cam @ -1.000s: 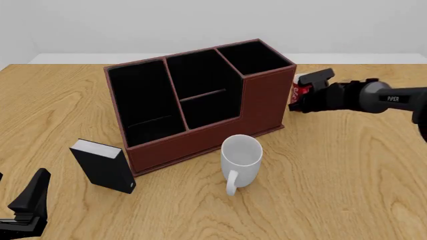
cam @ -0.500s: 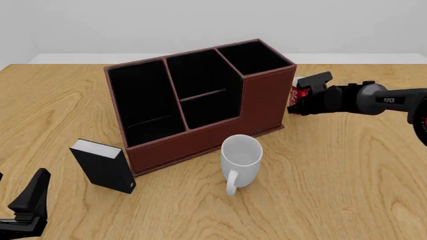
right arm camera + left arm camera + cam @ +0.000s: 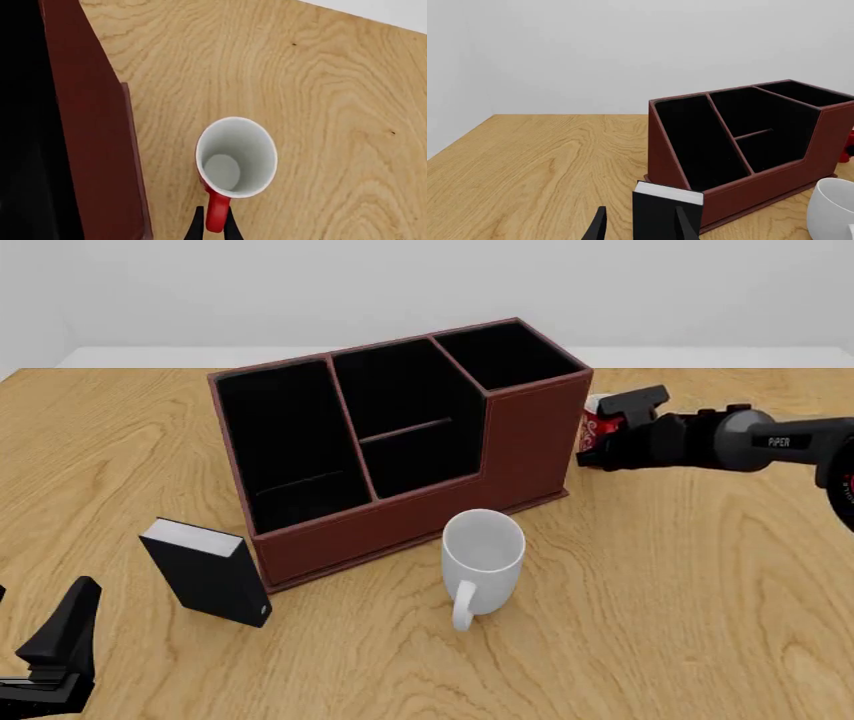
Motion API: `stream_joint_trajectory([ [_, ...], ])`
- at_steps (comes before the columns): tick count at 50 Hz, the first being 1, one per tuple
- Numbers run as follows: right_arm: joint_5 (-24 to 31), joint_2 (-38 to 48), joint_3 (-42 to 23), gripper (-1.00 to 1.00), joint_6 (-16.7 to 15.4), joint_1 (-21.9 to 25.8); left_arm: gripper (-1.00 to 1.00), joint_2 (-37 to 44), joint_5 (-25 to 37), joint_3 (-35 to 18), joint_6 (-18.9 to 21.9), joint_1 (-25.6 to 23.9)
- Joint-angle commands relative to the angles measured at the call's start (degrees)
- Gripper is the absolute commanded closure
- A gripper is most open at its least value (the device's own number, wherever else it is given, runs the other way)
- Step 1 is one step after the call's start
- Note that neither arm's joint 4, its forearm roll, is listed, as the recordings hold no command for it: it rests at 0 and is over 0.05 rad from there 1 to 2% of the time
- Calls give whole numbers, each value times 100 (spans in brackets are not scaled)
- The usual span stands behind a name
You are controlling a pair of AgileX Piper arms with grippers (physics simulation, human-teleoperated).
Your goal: Pick up the red mug and place it to the right of the caddy.
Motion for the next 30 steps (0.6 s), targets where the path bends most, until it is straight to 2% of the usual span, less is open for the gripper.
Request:
stream_joint_trajectory([
  [1, -52, 179, 71, 100, 137, -43, -100, 1, 0, 0, 0, 0],
  [18, 18, 337, 43, 100, 307, -161, -100, 0, 0, 0, 0, 2],
  [19, -14, 338, 71, -100, 269, -160, -100, 0, 0, 0, 0, 2],
  [30, -30, 323, 130, -100, 372, -171, -100, 0, 0, 0, -1, 0],
])
